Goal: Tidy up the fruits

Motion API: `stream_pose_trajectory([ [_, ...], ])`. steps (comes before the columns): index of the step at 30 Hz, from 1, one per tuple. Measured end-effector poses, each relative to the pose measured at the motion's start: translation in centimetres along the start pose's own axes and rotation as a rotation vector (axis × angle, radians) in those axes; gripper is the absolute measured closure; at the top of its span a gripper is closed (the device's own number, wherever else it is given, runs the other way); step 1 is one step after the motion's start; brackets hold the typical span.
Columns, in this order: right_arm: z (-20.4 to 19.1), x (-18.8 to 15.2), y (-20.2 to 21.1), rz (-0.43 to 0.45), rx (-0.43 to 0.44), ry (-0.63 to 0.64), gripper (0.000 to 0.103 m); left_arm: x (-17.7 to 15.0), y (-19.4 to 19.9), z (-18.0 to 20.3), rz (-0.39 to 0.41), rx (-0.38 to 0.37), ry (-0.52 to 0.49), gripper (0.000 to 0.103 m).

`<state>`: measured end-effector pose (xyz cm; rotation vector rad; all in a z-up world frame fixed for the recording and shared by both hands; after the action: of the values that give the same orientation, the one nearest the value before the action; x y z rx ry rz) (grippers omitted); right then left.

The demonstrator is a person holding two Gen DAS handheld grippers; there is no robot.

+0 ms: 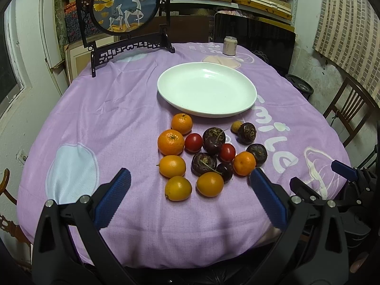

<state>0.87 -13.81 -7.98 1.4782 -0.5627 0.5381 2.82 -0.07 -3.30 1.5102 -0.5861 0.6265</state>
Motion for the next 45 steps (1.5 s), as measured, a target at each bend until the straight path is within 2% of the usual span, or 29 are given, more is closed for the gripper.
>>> stream_pose_trajectory([
  [45,-0.8,-0.73,-0.4,-0.008,0.017,0.012,0.001,-0.92,-0.57,0.43,-0.013,-0.005,0.001,0.002],
])
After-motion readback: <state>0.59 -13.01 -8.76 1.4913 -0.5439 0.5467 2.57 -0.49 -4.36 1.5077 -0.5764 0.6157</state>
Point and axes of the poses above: each gripper's, at about its wrist camera, not at the fingertips, and y roughly against the way its jaws point, z to its right, x to its top, the point moved 4 cm from there along -y, roughly the way its jaws point, and after that the axes turned 2 degrees about x, right-handed, at the moved point
